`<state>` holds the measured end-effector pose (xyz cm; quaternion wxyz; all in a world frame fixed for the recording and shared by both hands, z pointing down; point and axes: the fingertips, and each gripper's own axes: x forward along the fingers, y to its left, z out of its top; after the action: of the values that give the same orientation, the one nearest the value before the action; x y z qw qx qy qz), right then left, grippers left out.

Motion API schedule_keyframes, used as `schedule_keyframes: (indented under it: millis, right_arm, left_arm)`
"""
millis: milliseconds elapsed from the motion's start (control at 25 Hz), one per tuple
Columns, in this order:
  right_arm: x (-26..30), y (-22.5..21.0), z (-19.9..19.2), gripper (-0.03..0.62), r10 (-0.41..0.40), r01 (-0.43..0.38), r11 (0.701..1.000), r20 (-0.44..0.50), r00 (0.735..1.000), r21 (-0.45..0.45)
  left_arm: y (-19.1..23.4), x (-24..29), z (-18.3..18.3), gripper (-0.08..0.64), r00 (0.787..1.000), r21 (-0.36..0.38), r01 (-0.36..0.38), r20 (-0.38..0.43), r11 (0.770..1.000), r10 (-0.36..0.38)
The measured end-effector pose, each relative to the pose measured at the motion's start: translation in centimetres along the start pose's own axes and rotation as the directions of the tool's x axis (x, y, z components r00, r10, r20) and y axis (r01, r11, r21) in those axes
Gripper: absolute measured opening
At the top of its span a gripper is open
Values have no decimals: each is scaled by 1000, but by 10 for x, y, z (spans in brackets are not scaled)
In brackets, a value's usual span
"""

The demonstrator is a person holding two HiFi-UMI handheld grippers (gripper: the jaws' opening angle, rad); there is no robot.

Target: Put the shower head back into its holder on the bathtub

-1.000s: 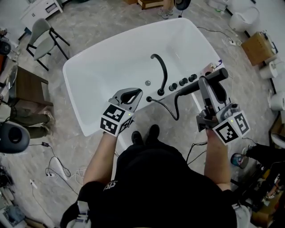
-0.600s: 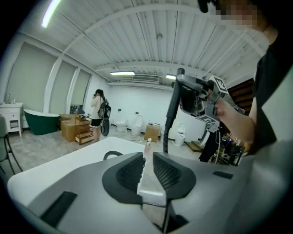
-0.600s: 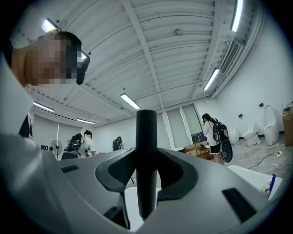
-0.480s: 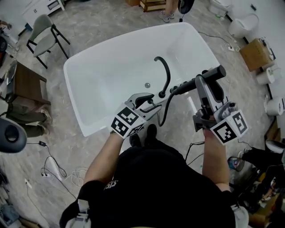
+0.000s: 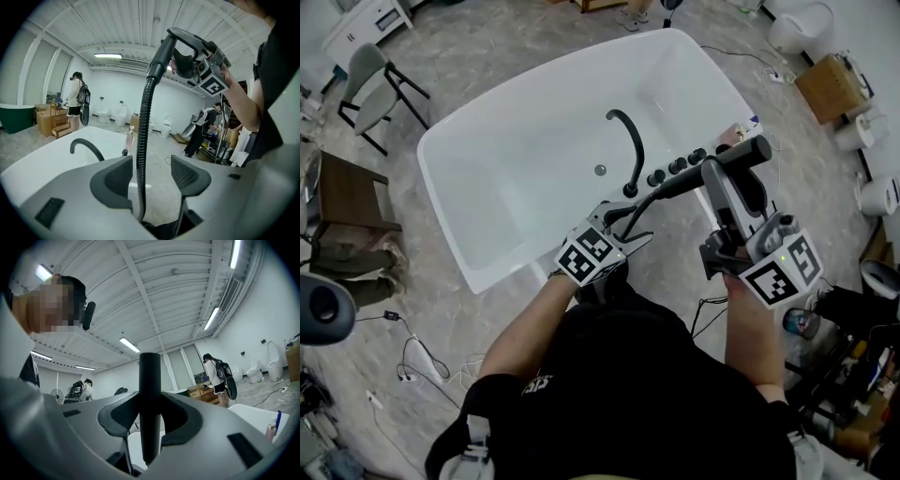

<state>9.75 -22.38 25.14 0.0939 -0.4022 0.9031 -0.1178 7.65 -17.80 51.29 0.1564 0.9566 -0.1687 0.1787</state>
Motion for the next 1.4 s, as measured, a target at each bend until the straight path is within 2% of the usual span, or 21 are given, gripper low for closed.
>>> schedule_keyframes:
  millis: [200, 440, 800, 1080, 1280, 1400]
  right_arm:
    - [-7, -14, -6, 150, -30, 31, 999, -11, 999, 11]
    - [-12, -27, -23, 150, -35, 37, 999, -36, 999, 37]
    - [-14, -50, -58, 150, -41, 52, 994, -109, 993, 95]
    - [2, -87, -115, 150, -43, 68, 991, -204, 978, 116]
    - [11, -109, -183, 150, -49, 100, 980, -279, 959, 172]
    - [25, -121, -220, 150, -59, 116, 979, -310, 949, 169]
  left_arm:
    - [8, 13, -21, 258, 999, 0, -3, -52, 1000, 3]
    - [19, 31, -27, 225, 997, 1, -27, -76, 1000, 27]
    - [45, 10, -38, 204, 987, -40, -151, -59, 988, 148]
    - [82, -4, -61, 154, 966, -97, -257, -64, 962, 252]
    - [97, -13, -104, 140, 953, -136, -295, -112, 946, 282]
    - [116, -14, -124, 130, 948, -155, -313, -116, 937, 298]
